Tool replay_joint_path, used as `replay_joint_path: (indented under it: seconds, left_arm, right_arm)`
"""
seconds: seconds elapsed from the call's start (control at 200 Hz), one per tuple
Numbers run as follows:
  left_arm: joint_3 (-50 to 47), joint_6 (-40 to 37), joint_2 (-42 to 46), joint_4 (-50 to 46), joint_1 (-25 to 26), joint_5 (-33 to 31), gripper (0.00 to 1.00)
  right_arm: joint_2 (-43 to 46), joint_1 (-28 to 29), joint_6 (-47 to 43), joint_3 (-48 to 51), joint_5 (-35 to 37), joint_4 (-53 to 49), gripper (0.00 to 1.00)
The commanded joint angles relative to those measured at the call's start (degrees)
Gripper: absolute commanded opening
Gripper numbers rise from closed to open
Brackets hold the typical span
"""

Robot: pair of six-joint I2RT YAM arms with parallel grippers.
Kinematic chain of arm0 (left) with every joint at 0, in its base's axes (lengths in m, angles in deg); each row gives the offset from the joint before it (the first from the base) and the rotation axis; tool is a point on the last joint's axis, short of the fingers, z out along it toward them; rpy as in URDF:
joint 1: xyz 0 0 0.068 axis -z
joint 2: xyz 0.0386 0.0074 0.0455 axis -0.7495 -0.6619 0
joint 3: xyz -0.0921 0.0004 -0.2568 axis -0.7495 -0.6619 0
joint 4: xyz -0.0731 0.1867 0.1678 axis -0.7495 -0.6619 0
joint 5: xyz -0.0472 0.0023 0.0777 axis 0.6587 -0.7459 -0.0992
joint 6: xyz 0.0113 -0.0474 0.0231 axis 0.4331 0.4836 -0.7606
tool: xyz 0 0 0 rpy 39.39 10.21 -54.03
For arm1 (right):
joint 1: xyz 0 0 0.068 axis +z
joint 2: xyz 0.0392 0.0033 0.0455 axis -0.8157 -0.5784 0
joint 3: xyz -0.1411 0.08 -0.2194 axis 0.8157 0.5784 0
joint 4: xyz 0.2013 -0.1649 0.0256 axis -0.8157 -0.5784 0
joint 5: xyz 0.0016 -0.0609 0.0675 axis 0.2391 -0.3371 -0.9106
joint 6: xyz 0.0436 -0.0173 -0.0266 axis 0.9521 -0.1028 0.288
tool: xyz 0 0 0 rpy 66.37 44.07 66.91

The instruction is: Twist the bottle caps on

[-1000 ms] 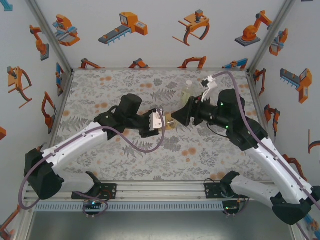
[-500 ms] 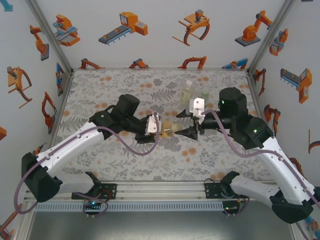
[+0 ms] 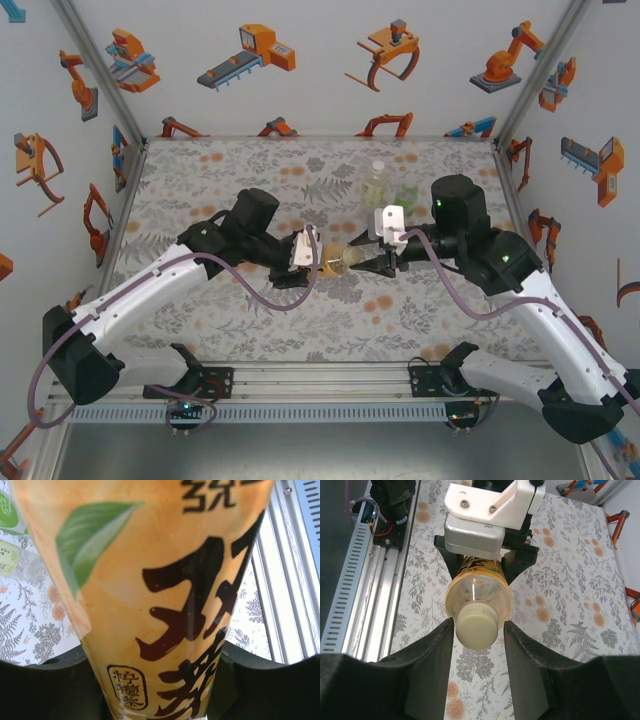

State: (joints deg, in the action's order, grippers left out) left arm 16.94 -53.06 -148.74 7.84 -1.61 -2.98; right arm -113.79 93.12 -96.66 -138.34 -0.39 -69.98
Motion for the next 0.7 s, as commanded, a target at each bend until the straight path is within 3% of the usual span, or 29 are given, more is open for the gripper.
replay_joint_path:
  seconds: [0.0,0.235,0.351,0.446,0.581,0.696]
  left_arm:
    - [1.54,-0.94,1.15,-1.16,-0.11,1.75,0.0]
    - [1.52,-1.02,0.87,-1.17,-0.09,1.49,0.0]
    - [1.45,-0.92,0.78,-1.09,-0.09,1.08,0.0]
    - [1.22,-0.56,0.64,-0.52,-0.09,-0.08,0.0]
    - [0.23,-0.12,1.08,1.44,-0.14,-2.28,0.0]
    - [-1.54,1.45,1.53,5.68,-0.16,-5.84,0.0]
  right_arm:
    - [1.09,0.3,0.02,1.11,-2.3,3.4,0.43]
    - [0.75,0.3,0.82,1.42,-2.91,3.5,0.35]
    - [0.8,0.3,2.05,1.47,-3.16,3.58,0.21]
    - [0.51,0.3,7.46,1.6,-0.95,4.84,0.03]
    - [1.85,0.63,27.26,4.75,9.27,11.73,0.0]
    - [4.97,1.09,53.14,10.46,23.95,21.2,0.0]
